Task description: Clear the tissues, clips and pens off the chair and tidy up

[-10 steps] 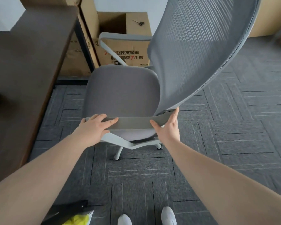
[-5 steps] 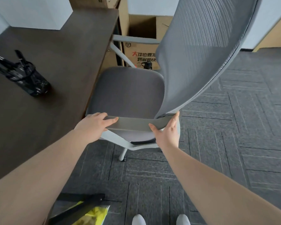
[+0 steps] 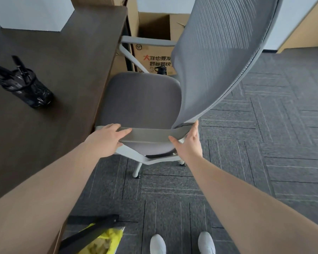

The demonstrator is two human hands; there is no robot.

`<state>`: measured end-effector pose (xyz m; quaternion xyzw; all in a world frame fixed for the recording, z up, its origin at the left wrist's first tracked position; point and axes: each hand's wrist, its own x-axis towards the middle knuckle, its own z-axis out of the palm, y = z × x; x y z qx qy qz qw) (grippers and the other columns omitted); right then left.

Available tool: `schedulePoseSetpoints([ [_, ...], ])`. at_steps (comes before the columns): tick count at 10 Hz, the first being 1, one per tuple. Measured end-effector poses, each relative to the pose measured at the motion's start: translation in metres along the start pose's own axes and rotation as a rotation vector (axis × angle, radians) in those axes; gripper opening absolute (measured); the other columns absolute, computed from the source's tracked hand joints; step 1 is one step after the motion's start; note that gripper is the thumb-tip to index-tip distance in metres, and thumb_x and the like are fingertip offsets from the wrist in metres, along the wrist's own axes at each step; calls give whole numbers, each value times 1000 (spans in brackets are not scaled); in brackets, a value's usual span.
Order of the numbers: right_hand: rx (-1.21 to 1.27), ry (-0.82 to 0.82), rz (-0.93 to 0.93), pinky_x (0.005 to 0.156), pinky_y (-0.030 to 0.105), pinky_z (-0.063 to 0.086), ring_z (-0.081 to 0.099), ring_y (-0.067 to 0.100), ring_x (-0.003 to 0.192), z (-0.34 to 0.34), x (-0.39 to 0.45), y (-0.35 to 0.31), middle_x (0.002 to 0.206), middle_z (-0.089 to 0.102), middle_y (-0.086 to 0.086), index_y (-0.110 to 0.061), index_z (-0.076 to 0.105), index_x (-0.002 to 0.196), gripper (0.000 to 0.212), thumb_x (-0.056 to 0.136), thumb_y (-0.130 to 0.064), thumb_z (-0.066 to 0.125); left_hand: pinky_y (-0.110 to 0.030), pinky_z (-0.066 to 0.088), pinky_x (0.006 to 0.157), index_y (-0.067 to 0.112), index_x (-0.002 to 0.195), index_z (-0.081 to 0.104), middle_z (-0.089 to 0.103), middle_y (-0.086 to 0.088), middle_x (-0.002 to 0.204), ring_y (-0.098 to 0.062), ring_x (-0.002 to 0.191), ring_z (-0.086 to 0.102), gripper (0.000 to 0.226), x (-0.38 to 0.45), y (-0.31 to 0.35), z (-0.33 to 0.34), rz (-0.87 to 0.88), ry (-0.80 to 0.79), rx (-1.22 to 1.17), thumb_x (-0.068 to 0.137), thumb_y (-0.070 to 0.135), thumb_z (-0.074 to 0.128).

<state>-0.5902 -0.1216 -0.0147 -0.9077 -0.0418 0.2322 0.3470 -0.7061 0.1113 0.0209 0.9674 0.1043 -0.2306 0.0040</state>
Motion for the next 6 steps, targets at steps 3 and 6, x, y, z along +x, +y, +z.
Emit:
schedulePoseSetpoints([
  [3,-127,-99,-72,99,45,48,30,21,143,-20,-2,10,162,7,-7,-24,-14,151,99,87,-49,58,-42,34,111,33,150,9,16,-8,159,-27,146,18,62,-3,24,-10,27,10,27,96,41,41],
  [6,-223,-203,-163,74,28,46,58,17,90,-73,-23,-1,137,55,3,-20,43,141,46,97,-29,47,-45,32,111,32,149,14,14,-7,159,-28,146,16,60,-6,40,-22,31,-15,-6,96,37,43],
])
